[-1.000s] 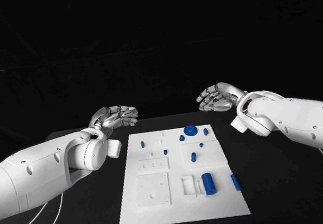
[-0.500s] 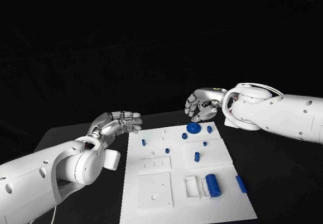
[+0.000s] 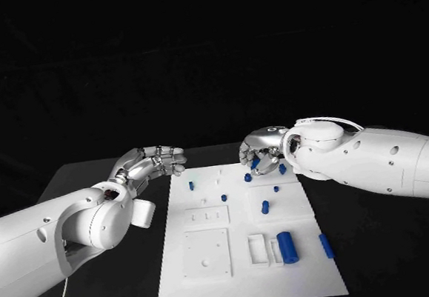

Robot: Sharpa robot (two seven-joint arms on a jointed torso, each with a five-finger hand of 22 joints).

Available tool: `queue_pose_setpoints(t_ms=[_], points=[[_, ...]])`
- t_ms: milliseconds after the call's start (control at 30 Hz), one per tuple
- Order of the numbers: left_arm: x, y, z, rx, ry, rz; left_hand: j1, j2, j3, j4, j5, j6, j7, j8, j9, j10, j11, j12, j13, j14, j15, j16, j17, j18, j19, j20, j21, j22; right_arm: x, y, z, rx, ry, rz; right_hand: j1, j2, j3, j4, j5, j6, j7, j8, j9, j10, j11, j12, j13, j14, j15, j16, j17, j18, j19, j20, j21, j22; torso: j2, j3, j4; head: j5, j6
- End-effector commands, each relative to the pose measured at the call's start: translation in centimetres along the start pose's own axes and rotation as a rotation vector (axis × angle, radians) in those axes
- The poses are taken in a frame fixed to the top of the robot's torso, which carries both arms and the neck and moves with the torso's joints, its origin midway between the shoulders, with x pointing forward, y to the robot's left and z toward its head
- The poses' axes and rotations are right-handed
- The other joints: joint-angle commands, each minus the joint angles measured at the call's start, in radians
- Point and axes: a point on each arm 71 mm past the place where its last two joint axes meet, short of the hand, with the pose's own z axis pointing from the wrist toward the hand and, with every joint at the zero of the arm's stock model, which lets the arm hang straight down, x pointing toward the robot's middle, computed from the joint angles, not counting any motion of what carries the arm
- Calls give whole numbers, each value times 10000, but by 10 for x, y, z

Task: Assemble the parts on the task board

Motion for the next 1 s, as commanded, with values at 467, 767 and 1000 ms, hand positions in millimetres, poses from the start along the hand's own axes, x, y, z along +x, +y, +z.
queue_pose_setpoints(t_ms=[467, 767, 1000], points=[[4, -8, -1, 249, 165, 4, -272, 0, 3, -15, -198, 67, 25, -64, -31, 113, -39, -112, -12, 20, 22, -61, 31, -51, -22, -75, 49, 95, -1, 7, 4, 444, -98, -1604, -87, -214, 162, 13, -237, 85, -19, -71, 41, 111, 1, -116, 27, -111, -1, 180, -93, 462, -138, 0, 239, 234, 299, -46, 125, -79, 76], [4, -9, -1, 237, 162, 12, -283, -17, 4, -21, -212, 70, 23, -65, -33, 121, -41, -120, -12, 15, 22, -66, 32, -50, -26, -76, 49, 96, 2, 3, 5, 555, 79, -1672, -165, -210, 226, 11, -461, 140, -36, -74, 71, 161, -12, -130, 42, -125, -12, 262, -140, 462, -150, -16, 327, 225, 396, -59, 135, -86, 115], [3, -8, 0, 119, 84, 43, -293, -22, 13, -20, -218, 61, 26, -75, -39, 115, -37, -138, -16, 5, 25, -75, 32, -51, -33, -74, 48, 96, 3, 3, 5, 520, 216, -1702, -232, -164, 262, 12, -555, 263, -77, -33, 116, 296, -52, -88, 83, -141, -50, 322, -180, 462, -167, -25, 383, 219, 496, -68, 113, -99, 101]])
